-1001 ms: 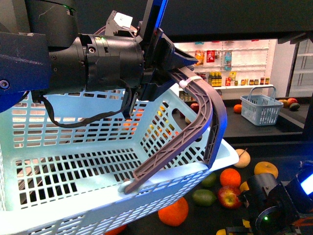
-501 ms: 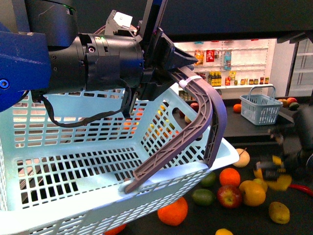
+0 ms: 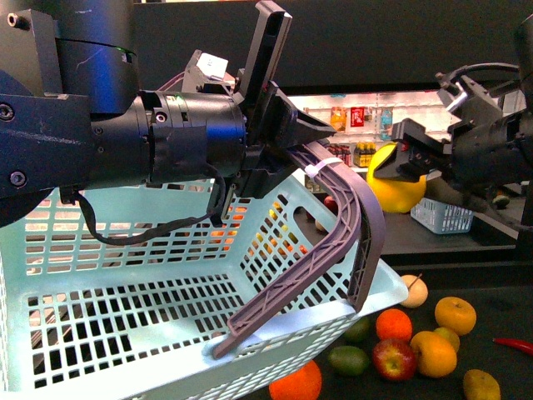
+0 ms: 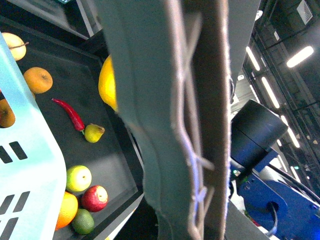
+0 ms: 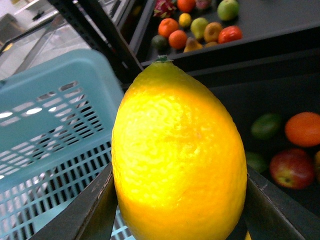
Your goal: Pick lemon from shelf
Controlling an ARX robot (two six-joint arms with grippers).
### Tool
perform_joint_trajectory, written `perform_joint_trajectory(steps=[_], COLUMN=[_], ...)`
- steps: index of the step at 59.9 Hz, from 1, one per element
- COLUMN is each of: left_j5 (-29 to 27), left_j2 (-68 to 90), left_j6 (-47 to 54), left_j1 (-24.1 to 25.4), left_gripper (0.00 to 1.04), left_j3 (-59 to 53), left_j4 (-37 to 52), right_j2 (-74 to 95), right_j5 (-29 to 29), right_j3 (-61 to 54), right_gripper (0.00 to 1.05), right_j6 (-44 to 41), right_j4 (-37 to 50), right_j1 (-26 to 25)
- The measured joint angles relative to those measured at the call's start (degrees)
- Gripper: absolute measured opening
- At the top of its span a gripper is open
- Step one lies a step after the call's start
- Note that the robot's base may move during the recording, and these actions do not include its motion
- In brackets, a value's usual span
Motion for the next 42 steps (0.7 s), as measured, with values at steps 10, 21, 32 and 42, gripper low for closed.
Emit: perform_joint_trajectory(steps=[10, 21, 32, 42], left_j5=[0.0, -0.02, 0.0, -0.04], left_j2=[0.0, 0.0, 0.0, 0.0], left_j6=[0.0, 0.0, -0.02, 0.0], left_j1=[0.0, 0.0, 0.0, 0.0], left_gripper=[0.09, 0.09, 0.09, 0.09], left_j3=[0.0, 0.0, 0.0, 0.0], left_j4=[0.0, 0.0, 0.0, 0.0], right_j2=[-0.02, 0.79, 2.03, 2.1], right_j5=[-0.9, -1.11, -0.09, 0.57], right_j3=[-2.38, -3.56, -4.33, -4.42], right_gripper=[0.61, 0.61, 0.66, 0.88], right_j6=[2.99, 4.13, 3.39, 2.97], right_j4=[1.36, 2.14, 2.16, 3.3], right_j1=[4.66, 7.52, 9.22, 9.25])
